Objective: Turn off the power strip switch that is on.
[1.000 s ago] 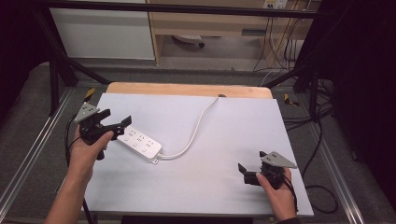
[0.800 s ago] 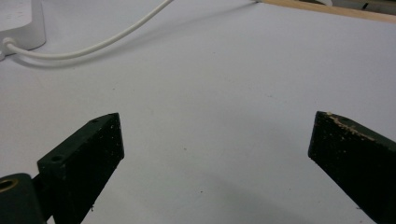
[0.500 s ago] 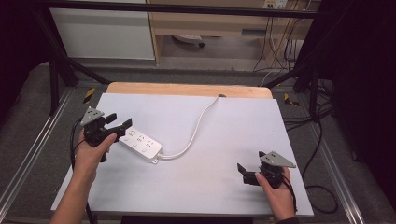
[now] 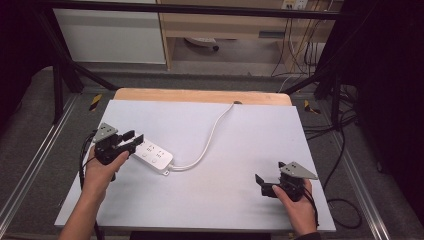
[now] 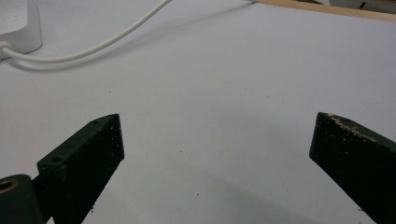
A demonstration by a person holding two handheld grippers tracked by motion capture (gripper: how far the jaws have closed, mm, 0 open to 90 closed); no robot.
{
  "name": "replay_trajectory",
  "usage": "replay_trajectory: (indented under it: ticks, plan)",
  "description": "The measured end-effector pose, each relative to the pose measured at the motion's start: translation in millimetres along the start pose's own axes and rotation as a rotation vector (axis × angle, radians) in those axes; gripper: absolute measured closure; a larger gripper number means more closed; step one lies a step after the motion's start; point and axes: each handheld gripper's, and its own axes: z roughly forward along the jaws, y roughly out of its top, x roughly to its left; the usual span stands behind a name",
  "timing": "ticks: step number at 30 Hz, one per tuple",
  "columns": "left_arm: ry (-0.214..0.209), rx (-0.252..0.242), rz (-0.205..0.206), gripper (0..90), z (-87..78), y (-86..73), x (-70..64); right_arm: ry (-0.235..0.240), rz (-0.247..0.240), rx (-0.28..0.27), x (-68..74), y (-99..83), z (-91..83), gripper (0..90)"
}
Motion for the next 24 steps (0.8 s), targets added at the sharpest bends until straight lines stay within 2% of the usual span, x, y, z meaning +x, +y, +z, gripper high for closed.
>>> replay_trajectory:
  ticks: [4,7,11,13,18,19,20,24]
  plan:
    - [0.021,0.027,0.035,64.0,0.7,-2.7,-3.7,0.004,-0.005,-0.001,1.7,0.8,-0.5,3.5]
    - [0.024,0.021,0.022,70.6,-0.3,-2.8,-3.6,0.006,-0.007,-0.003,1.2,1.6,-1.1,3.5]
    - [0.032,0.004,0.006,74.8,-5.3,-3.9,-0.2,0.005,-0.004,-0.003,0.8,1.4,-1.7,3.4]
    - [0.021,0.008,-0.013,77.4,-6.6,-6.2,2.1,0.004,-0.004,-0.003,0.6,1.2,-1.6,3.4]
    - [0.017,0.014,-0.023,81.6,-8.7,-8.9,5.1,0.003,-0.006,0.001,1.9,1.5,-0.8,3.4]
    - [-0.001,0.018,-0.03,84.3,-9.6,-8.6,5.8,0.001,-0.009,0.001,2.1,1.5,-0.7,3.4]
    - [-0.009,0.02,-0.033,88.3,-10.2,-8.4,5.9,-0.002,-0.018,0.001,2.8,1.4,-0.8,3.4]
    - [-0.011,0.018,-0.024,90.0,-9.6,-9.4,5.3,0.001,-0.016,0.001,3.1,1.5,-0.9,3.4]
